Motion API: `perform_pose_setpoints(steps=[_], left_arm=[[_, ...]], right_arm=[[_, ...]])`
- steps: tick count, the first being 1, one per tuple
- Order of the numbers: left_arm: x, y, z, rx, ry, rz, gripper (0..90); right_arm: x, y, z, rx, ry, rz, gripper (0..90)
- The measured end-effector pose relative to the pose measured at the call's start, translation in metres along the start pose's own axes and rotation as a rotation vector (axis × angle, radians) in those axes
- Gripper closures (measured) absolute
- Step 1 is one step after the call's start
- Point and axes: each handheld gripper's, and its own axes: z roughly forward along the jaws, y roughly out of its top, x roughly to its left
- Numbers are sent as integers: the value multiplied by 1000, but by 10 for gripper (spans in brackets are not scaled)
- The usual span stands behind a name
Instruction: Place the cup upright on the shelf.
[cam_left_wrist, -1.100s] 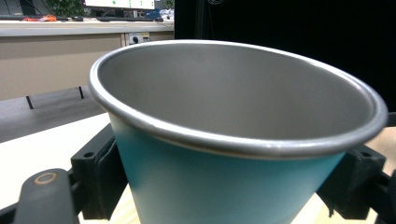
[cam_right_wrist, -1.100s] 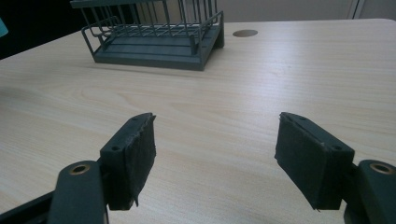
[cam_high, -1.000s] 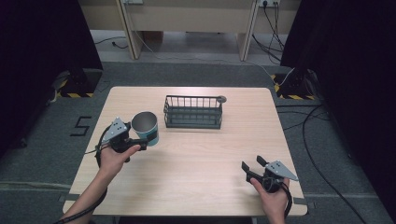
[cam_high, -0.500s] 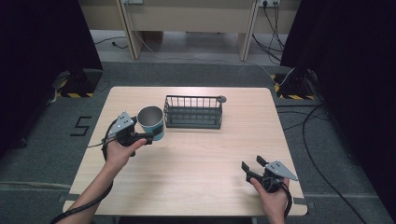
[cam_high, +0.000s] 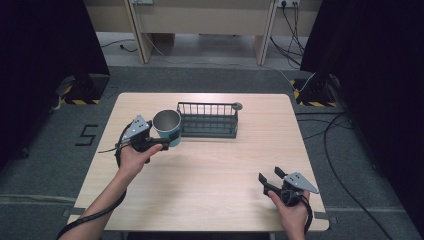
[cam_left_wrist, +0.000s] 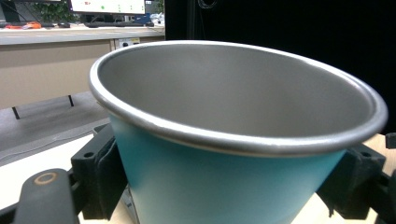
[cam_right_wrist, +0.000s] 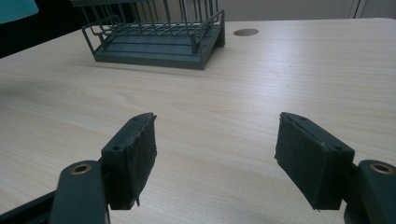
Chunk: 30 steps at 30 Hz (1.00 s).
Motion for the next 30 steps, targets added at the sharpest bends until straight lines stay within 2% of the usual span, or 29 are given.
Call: perform_pose_setpoints(steps=[30], left_arm=[[2,10,26,12,-10,4,152]], right_arm=[[-1,0,0,2,1,7,299]])
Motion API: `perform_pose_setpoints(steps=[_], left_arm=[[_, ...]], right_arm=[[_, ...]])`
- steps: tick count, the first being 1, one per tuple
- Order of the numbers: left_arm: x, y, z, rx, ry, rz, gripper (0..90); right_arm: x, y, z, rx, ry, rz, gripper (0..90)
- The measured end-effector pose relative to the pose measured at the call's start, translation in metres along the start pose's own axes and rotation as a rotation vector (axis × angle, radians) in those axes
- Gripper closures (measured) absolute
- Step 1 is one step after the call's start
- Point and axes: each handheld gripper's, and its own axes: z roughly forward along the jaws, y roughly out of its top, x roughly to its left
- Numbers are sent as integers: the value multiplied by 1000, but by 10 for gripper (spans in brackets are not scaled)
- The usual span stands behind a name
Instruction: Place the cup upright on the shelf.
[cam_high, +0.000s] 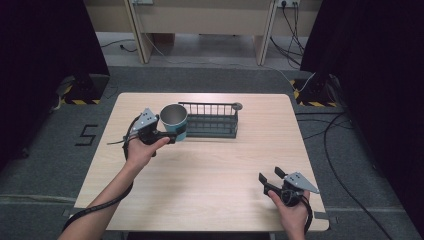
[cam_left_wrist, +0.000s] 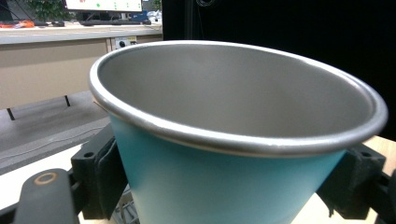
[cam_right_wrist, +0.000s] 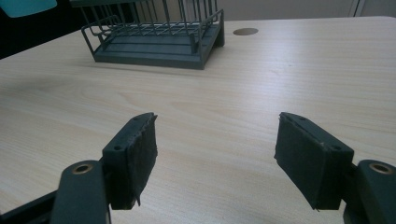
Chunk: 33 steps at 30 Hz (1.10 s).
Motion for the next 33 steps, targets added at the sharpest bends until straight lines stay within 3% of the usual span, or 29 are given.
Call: perform_pose_setpoints(steps=[33], left_arm=[[-6,19,35,-7,-27,11,152]], right_arm=[[0,0,0,2,2,-3,298]])
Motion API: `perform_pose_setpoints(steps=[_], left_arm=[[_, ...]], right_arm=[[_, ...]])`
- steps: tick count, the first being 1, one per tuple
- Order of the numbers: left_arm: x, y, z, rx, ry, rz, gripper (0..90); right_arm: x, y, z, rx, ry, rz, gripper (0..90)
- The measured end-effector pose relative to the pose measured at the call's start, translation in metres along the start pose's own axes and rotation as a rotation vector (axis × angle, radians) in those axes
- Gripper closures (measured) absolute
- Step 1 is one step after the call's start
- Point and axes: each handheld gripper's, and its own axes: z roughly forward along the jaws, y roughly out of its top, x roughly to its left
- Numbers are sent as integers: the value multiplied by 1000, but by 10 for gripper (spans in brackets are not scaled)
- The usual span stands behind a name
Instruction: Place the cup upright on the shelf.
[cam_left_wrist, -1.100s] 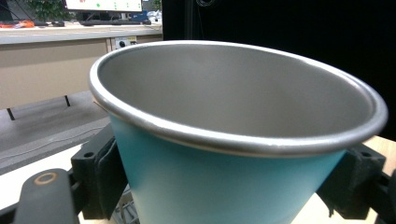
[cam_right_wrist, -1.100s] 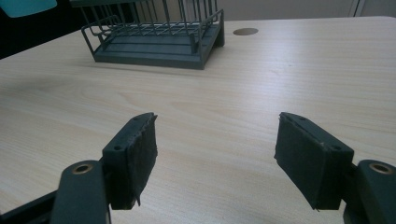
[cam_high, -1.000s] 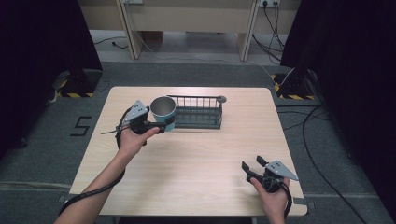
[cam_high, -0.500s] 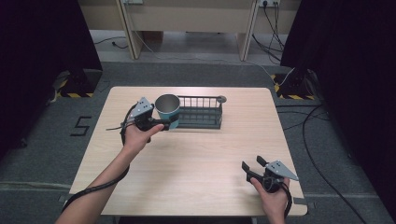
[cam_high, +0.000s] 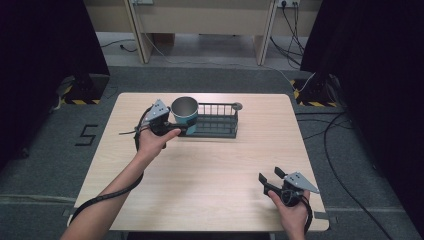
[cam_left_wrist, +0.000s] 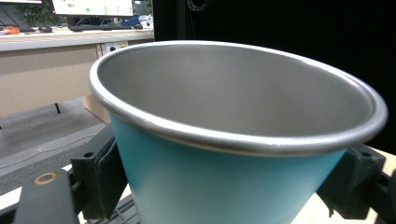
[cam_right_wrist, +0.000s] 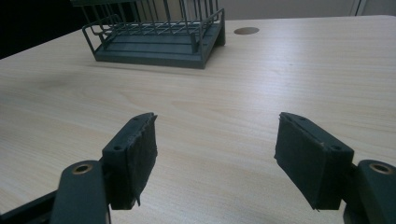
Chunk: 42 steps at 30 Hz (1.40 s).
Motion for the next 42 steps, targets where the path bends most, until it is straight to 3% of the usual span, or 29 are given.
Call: perform_pose_setpoints(steps=[23,42], left_arm=[[-5,8,20,-12,2,0,152],[-1,14,41,-3,18,-5,152]], right_arm=[[0,0,0,2,2,0,300],[0,0,0,2,3,-1,301]])
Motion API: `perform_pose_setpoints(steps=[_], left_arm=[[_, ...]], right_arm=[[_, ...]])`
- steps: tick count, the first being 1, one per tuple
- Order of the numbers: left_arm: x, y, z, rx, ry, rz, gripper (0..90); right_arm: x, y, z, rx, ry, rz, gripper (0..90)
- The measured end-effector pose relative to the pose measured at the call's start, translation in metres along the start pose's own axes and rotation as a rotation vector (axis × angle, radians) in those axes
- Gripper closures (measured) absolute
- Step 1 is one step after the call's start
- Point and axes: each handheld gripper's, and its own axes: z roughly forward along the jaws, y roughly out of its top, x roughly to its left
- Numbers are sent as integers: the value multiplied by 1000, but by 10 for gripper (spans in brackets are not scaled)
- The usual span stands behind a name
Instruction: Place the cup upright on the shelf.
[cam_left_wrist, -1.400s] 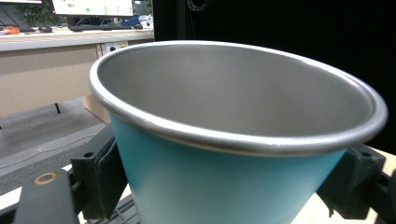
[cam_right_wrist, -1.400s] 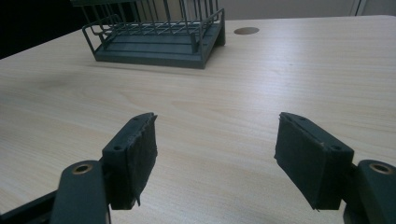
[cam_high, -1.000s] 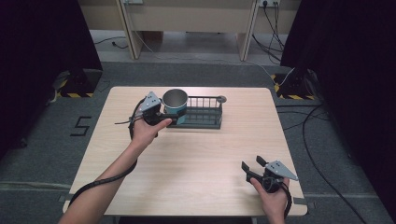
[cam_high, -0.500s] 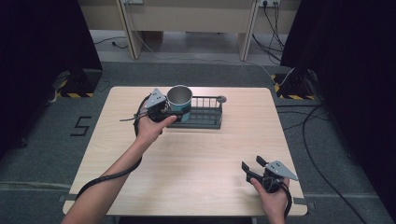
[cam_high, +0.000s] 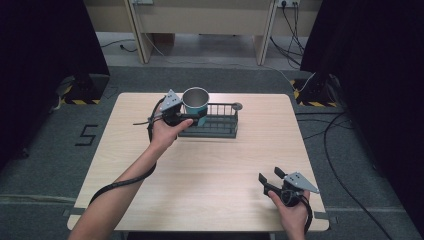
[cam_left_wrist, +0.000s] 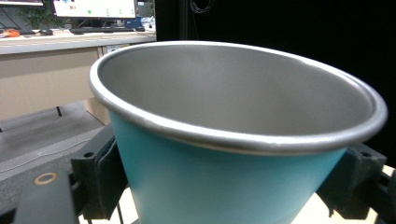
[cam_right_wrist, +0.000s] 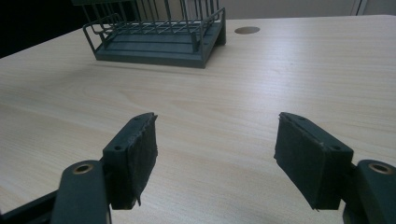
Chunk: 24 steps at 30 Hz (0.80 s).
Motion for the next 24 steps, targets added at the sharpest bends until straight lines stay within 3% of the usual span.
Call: perform_pose_setpoints(steps=[24], left_arm=[[8,4,31,21,35,-3,152]], right_arm=[[0,0,-1,2,3,8,302]])
